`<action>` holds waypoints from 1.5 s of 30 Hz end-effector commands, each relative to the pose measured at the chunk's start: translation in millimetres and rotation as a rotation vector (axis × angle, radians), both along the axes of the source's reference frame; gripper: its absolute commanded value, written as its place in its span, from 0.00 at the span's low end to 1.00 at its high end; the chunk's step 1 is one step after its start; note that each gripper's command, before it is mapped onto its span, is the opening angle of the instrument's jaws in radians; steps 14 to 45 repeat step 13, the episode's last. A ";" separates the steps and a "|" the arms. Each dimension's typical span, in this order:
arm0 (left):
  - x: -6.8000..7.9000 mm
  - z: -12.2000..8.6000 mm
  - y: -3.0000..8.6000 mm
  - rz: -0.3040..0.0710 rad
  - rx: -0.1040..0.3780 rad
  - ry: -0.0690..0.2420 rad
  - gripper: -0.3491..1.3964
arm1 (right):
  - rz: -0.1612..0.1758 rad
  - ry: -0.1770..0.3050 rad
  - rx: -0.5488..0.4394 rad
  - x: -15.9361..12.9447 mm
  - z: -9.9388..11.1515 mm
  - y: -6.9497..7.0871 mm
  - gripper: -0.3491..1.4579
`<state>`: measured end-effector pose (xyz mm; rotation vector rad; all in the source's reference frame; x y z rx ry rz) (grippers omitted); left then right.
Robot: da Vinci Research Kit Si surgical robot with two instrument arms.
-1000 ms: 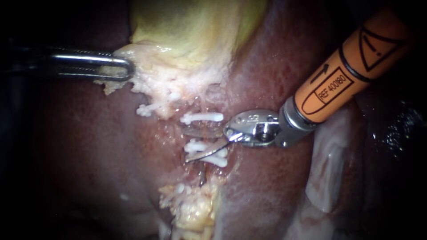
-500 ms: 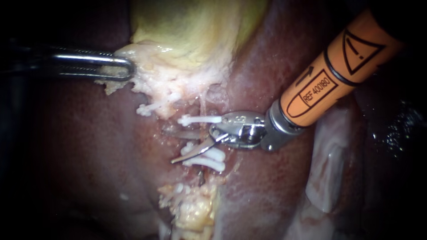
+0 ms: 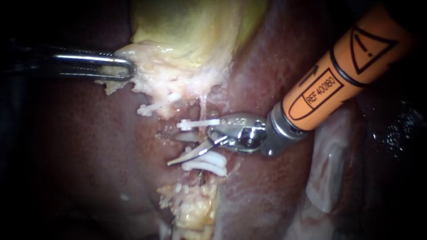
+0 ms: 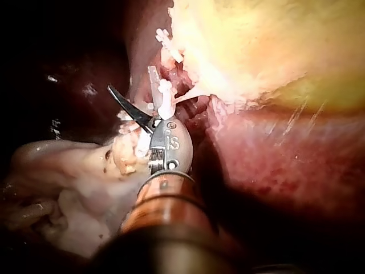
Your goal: Go to the cutting position right tube
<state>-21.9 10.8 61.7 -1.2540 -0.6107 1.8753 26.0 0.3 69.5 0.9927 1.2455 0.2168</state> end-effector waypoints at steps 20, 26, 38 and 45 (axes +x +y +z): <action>0.0 0.0 0.0 0.000 0.000 -0.001 0.00 | 0.002 -0.036 0.052 0.1 -0.6 -0.5 0.88; 0.0 0.0 0.0 0.000 0.000 -0.001 0.00 | 0.002 -0.036 0.052 0.1 -0.6 -0.5 0.88; 0.0 0.0 0.0 0.000 0.000 -0.001 0.00 | 0.002 -0.036 0.052 0.1 -0.6 -0.5 0.88; 0.0 0.0 0.0 0.000 0.000 -0.001 0.00 | 0.002 -0.036 0.052 0.1 -0.6 -0.5 0.88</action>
